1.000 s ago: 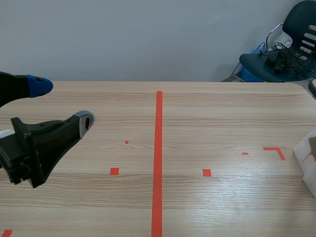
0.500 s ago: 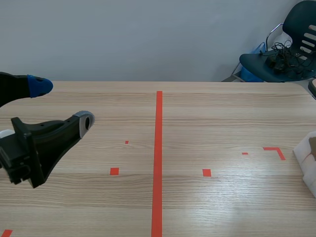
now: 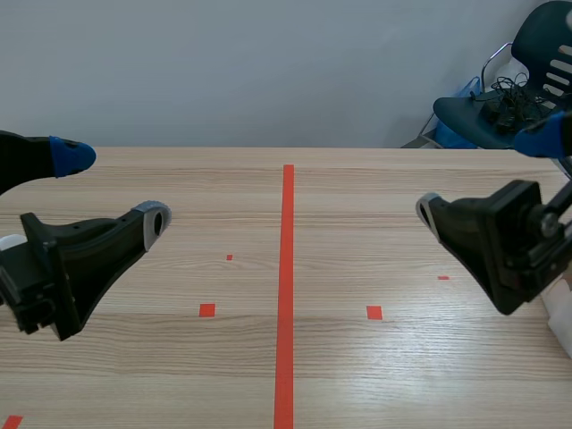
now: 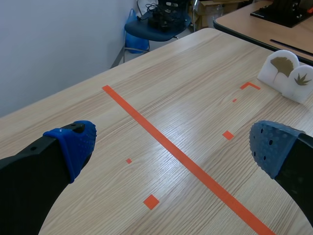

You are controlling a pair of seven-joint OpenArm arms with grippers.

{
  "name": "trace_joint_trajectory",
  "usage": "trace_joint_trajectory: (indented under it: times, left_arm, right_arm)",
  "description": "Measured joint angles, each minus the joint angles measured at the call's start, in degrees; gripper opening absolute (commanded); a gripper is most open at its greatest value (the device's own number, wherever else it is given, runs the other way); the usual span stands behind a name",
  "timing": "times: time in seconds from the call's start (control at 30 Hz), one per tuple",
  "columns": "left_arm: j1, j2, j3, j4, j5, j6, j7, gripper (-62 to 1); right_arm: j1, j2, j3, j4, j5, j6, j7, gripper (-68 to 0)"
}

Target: Do the leaf sorting experiment

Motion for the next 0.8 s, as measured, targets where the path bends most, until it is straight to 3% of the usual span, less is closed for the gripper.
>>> trace_joint_trajectory:
  times: [0.4, 0.6, 0.8]
  left_arm:
    - [0.02, 0.0, 0.0, 0.0, 0.02, 0.02, -0.02, 1.4]
    - [0.02, 0.0, 0.0, 0.0, 0.02, 0.02, -0.02, 1.4]
    - [0.02, 0.0, 0.0, 0.0, 0.02, 0.02, -0.02, 1.4]
  right_arm:
    - [-0.44, -5.53, 0.02, -1.31, -1.07, -0.09, 0.52, 0.4]
    - [-0.44, -5.57, 0.02, -1.38, -6.23, -0.11, 1.38, 0.4]
    - [-0.44, -5.57, 0.07, -1.53, -6.43, -0.11, 1.51, 0.4]
